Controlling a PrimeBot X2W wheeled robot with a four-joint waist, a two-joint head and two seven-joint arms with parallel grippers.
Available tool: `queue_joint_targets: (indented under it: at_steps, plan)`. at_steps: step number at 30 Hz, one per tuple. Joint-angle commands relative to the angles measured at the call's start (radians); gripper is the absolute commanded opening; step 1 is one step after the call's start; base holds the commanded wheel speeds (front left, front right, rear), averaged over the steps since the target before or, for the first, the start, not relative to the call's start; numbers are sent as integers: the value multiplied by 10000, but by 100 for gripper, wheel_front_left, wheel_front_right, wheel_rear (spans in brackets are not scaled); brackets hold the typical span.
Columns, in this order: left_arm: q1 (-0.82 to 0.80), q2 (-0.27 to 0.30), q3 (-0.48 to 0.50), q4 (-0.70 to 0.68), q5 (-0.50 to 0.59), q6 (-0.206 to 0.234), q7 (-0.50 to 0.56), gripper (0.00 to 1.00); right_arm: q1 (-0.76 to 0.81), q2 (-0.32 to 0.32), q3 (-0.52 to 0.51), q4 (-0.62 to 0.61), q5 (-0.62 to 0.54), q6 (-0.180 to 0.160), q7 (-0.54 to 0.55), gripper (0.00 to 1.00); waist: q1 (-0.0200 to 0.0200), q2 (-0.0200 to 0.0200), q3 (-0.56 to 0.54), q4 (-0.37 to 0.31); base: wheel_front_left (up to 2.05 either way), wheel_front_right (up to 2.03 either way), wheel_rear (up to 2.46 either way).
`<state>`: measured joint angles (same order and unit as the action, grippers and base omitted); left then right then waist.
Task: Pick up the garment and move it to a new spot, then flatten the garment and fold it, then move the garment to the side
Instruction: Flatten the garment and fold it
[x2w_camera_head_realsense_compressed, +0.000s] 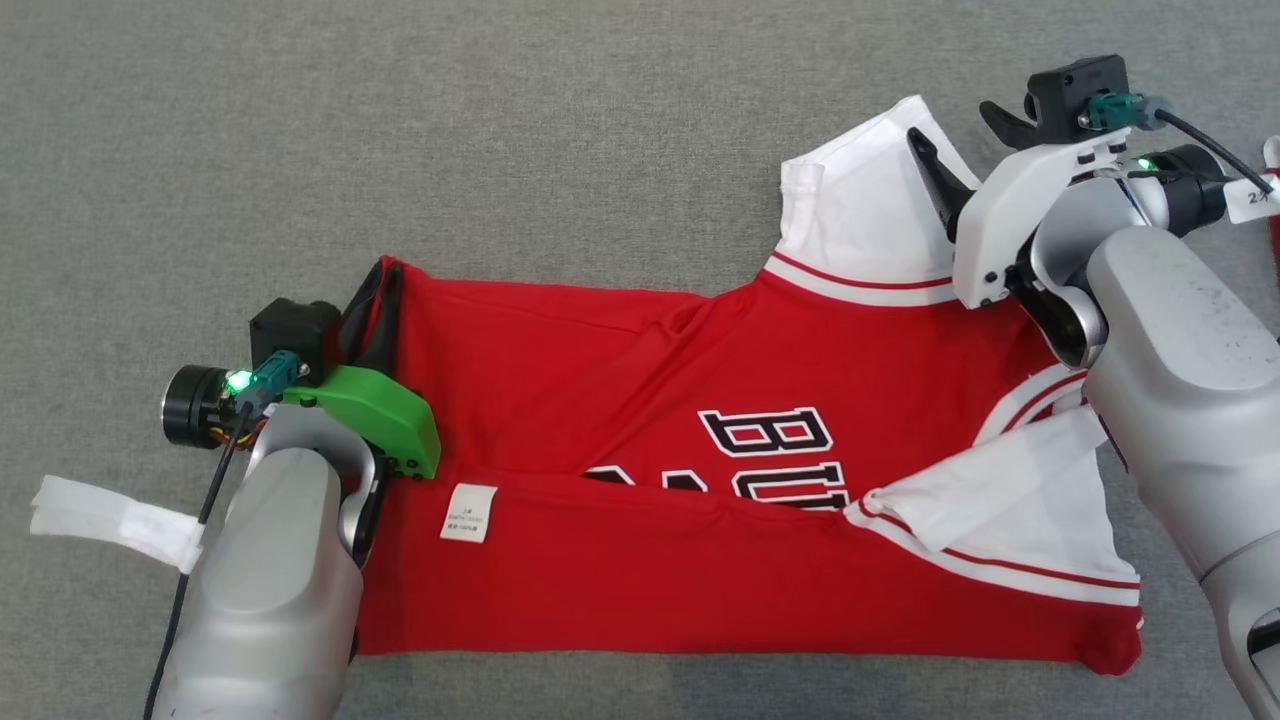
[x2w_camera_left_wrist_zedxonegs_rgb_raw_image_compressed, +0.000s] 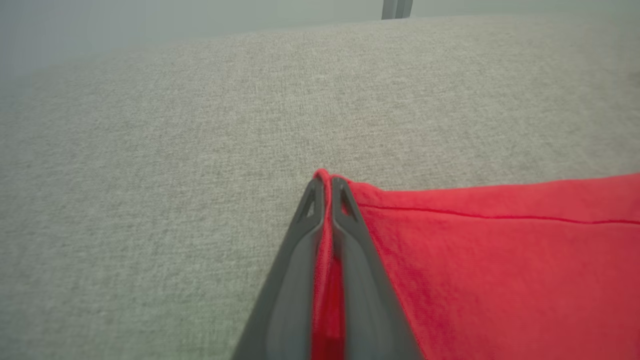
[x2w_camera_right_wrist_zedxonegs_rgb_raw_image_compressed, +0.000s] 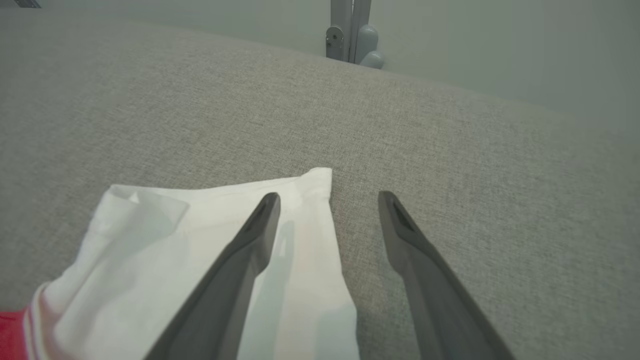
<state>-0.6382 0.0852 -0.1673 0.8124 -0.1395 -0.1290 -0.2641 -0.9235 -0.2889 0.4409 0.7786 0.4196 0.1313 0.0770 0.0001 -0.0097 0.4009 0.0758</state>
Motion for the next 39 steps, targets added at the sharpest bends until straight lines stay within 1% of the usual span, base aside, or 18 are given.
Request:
queue_joint_targets:
  at_steps: [1, 4, 5, 6, 7, 11, 15, 21, 24, 25, 33, 39]
  plan:
    - [-208, 0, -64, -63, -82, -13, 7, 0, -153, -67, 58, 173, 22, -13, 168, 100, -1, 97, 328, 352, 0, 0, 0]
    - [-298, -111, -225, -132, -147, -15, 8, 0, -425, -21, 142, 606, 182, -13, 571, 100, -1, 97, 473, 509, 0, 0, 0]
    - [-316, -137, -271, -141, -171, -16, 8, 0, -512, -42, 233, 702, 129, -13, 627, 63, -1, 97, 506, 536, 0, 0, 0]
    - [-315, -153, -316, -142, -193, -16, 9, 0, -541, -42, 283, 791, 161, -13, 622, 18, -1, 97, 526, 552, 0, 0, 0]
    - [-302, -168, -349, -133, -222, -15, 12, 0, -549, -24, 281, 851, 250, -13, 527, 0, -1, 97, 542, 561, 0, 0, 0]
    - [-182, -117, -307, -118, -263, 1, 17, 0, -633, -83, 408, 987, 258, -16, 43, 0, -1, 97, 477, 465, 0, 0, 0]
    - [115, 45, -124, -216, -226, 36, 13, 0, -557, 18, 407, 1068, 350, -14, -745, 0, -1, 97, 137, 255, 0, 0, 0]
    - [737, 182, 171, -427, -230, 36, 9, 0, -25, 228, 638, 1051, 766, -13, -1748, 0, -1, 97, -899, -152, 0, 0, 0]
    - [1221, 260, 286, -487, -222, 36, 7, 0, 449, 347, 762, 913, 1181, -13, -2027, 0, -1, 97, -1545, -400, 0, 0, 0]
    - [1221, 260, 286, -487, -222, 36, 7, 0, 449, 347, 762, 913, 1181, -13, -2027, 0, -1, 97, -1545, -400, 0, 0, 0]
    - [2575, 522, 696, -722, -251, 27, 7, 0, 1985, 158, 1362, -24, 2066, -13, -2395, 0, -1, 97, -3114, -1018, 0, 0, 0]
    - [3665, 586, 989, -978, -289, 19, 7, 0, 3370, -125, 1509, -1174, 2709, -13, -2450, 0, -1, 97, -3954, -1406, 0, 0, 0]
